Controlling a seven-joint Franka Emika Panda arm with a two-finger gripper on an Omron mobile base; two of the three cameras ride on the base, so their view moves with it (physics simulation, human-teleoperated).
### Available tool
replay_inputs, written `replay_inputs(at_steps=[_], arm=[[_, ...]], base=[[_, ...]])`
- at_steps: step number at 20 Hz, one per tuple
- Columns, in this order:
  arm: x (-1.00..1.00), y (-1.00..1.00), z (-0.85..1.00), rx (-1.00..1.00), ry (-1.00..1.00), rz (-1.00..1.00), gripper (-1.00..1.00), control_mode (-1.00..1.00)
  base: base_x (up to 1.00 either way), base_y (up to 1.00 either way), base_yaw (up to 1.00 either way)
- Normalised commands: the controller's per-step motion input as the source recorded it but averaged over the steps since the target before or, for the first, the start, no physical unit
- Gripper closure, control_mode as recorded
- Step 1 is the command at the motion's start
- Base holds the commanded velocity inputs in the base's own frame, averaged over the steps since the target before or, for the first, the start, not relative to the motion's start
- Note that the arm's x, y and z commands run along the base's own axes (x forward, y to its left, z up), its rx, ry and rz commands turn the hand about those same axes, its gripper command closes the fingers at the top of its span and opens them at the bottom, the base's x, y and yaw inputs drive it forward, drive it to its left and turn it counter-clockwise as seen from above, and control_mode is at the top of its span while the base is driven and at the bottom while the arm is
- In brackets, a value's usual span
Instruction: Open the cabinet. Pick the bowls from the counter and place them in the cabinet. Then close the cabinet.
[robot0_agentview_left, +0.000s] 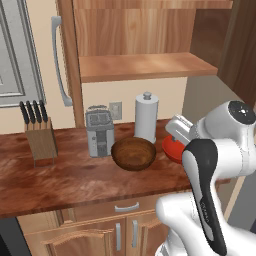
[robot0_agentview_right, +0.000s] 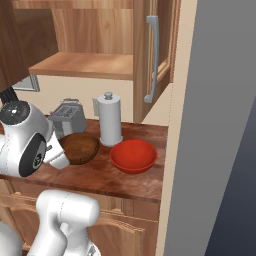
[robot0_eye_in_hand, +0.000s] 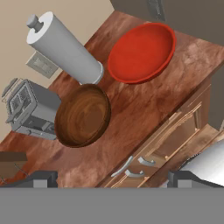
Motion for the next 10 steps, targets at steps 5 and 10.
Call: replay_inputs(at_steps=[5,10], arm=[[0.53,-0.11,-0.34,0.0,0.03,0.02,-1.0,-1.0],[0.27,0.0,-0.31,0.0,0.1,0.0,-1.0,-1.0]], base=[[0.0,0.0,0.0],[0.0,0.0,0.0]])
